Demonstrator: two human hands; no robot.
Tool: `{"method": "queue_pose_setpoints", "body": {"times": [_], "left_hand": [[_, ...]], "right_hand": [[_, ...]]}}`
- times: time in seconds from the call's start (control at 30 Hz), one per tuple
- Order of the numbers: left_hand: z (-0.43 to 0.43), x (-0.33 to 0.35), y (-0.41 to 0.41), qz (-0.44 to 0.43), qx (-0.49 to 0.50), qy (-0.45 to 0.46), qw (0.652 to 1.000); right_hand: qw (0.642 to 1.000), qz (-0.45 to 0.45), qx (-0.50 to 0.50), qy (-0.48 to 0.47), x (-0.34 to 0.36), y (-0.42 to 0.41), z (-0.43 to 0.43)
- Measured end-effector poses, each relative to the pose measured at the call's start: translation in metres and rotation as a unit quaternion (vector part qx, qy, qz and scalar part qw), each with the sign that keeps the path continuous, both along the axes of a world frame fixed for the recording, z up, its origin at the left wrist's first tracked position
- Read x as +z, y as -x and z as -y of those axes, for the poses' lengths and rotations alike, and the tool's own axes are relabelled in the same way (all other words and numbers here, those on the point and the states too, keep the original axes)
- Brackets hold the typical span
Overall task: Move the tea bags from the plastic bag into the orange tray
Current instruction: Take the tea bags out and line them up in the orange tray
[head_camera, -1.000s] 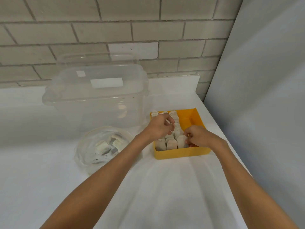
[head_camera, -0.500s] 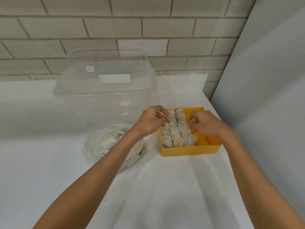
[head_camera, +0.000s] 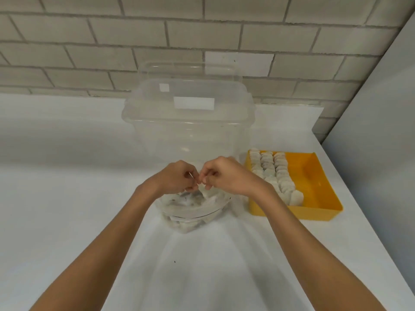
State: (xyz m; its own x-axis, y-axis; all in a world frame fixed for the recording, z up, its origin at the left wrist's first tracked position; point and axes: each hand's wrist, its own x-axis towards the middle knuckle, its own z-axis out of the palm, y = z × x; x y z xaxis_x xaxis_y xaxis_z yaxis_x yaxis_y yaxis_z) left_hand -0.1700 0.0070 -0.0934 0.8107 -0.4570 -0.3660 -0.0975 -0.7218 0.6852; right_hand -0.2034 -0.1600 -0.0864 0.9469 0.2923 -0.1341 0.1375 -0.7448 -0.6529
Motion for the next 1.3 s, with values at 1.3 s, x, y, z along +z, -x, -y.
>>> {"method": "queue_pose_setpoints", "body": {"times": [1.3], "left_hand": [[-0.017, -0.06, 0.02, 0.021, 0.066, 0.132, 0.989]], "right_hand": [[0.992, -0.103, -0.049, -0.048, -0.049, -0.002, -0.003]]}}
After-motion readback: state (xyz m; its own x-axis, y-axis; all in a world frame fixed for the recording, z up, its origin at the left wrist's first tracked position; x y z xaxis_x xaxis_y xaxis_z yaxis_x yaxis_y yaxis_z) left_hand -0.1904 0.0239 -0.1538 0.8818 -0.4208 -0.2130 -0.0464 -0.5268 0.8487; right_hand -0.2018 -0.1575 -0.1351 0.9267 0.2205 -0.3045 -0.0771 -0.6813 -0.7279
